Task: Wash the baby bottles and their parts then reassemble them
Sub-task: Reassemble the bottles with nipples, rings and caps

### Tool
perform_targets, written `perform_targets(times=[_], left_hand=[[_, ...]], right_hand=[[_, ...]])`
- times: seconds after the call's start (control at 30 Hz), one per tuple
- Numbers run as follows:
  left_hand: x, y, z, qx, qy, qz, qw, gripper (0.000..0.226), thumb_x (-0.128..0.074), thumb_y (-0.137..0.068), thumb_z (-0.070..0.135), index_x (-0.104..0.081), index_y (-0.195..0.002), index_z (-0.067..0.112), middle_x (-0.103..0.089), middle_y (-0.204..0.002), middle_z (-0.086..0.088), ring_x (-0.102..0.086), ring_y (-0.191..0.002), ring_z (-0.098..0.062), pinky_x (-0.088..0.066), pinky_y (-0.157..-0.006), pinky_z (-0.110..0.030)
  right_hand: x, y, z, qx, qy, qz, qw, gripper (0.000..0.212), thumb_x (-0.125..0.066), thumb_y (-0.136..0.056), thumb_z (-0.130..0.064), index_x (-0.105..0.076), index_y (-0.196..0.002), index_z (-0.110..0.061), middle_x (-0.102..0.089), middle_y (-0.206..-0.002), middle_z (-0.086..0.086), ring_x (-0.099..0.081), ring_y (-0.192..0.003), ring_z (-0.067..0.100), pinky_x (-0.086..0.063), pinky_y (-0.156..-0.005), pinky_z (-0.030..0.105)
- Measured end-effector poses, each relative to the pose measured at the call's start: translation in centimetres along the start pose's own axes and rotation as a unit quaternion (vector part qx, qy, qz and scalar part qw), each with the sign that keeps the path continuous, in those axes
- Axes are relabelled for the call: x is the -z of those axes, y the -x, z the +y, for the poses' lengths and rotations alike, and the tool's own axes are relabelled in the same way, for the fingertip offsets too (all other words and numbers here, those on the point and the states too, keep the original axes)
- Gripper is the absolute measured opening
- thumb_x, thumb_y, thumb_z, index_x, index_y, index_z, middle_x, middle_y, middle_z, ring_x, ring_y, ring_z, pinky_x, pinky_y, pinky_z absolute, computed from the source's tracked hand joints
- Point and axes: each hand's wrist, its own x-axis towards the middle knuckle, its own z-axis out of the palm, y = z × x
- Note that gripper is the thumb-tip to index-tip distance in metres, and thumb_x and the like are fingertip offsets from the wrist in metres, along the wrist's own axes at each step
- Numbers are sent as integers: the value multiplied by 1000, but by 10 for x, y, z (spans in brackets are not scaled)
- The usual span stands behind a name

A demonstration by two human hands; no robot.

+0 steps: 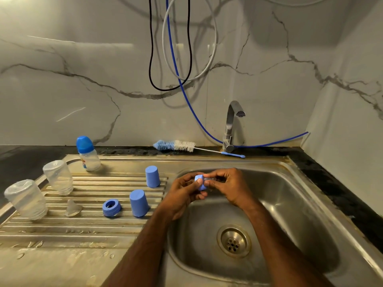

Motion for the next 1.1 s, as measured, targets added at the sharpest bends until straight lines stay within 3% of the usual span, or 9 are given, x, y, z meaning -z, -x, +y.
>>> perform_targets(times=[0.2,0.3,0.43,0.6,0.67,0.8,0.9,1.0,1.1], left_hand=[[-2,1,2,3,49,4,999,40,-64,-87,8,-62,-126,2,-70,-117,-22,-71,-99,-29,-62,-80,-33],[-3,2,3,16,33,25,999,39,-64,-89,16,-63,-124,0,-70,-111,-25,-71,-85,-26,-62,-73,-30],[1,1,3,37,20,19,999,41,-61,-93,31,-66,-120,0,-70,-96,-22,-69,-73,-21,-62,-69,-27],[0,-1,0,43,-29,27,998,46,-53,-97,41,-66,-116,2,-72,-92,-18,-69,-72,-22,-60,-63,-27],[-1,-1,0,34,-101,52,993,47,-46,-103,44,-67,-115,3,-73,-93,-18,-70,-70,-27,-58,-57,-28],[-11,4,-1,-87,-331,176,923,36,-47,-107,35,-71,-88,15,-73,-72,-12,-70,-53,-24,-53,-44,-32],[-17,8,8,-151,-389,270,867,30,-55,-103,26,-68,-78,18,-67,-60,-2,-66,-53,-12,-52,-48,-26],[-15,18,12,-153,-403,291,854,14,-62,-99,17,-73,-92,13,-71,-80,3,-68,-73,-8,-54,-65,-21],[-14,37,13,-156,-378,214,887,21,-65,-96,9,-72,-115,16,-72,-96,10,-68,-86,4,-51,-64,-8]], right_hand=[[0,-2,-3,-10,-58,-1,998,22,-80,-80,-7,-78,-90,-27,-77,-86,-13,-73,-86,6,-55,-72,15],[0,0,0,-13,-62,-15,998,27,-81,-81,-7,-77,-99,-27,-77,-94,-11,-72,-91,7,-56,-76,17],[-3,0,4,-7,-31,-38,999,50,-86,-75,-8,-71,-119,-26,-73,-111,-11,-68,-101,5,-55,-85,17],[-10,-1,11,-11,-1,-12,1000,45,-87,-75,-16,-71,-115,-30,-72,-107,-14,-66,-94,5,-54,-79,17],[-11,-2,14,-18,1,4,1000,40,-88,-75,-20,-72,-111,-28,-73,-103,-12,-67,-93,5,-56,-79,19],[-14,-4,13,-26,-20,43,999,40,-88,-75,-15,-71,-111,-20,-72,-110,-3,-69,-98,11,-58,-88,28],[-18,-2,5,14,17,70,997,39,-87,-73,-6,-72,-107,-17,-65,-113,0,-68,-99,12,-57,-85,23],[-23,1,-5,45,39,88,994,37,-83,-76,-2,-71,-107,-18,-63,-112,-2,-65,-97,8,-57,-83,18],[-31,6,-14,60,26,91,994,26,-83,-78,-7,-72,-99,-19,-69,-100,-4,-66,-87,6,-56,-77,18]])
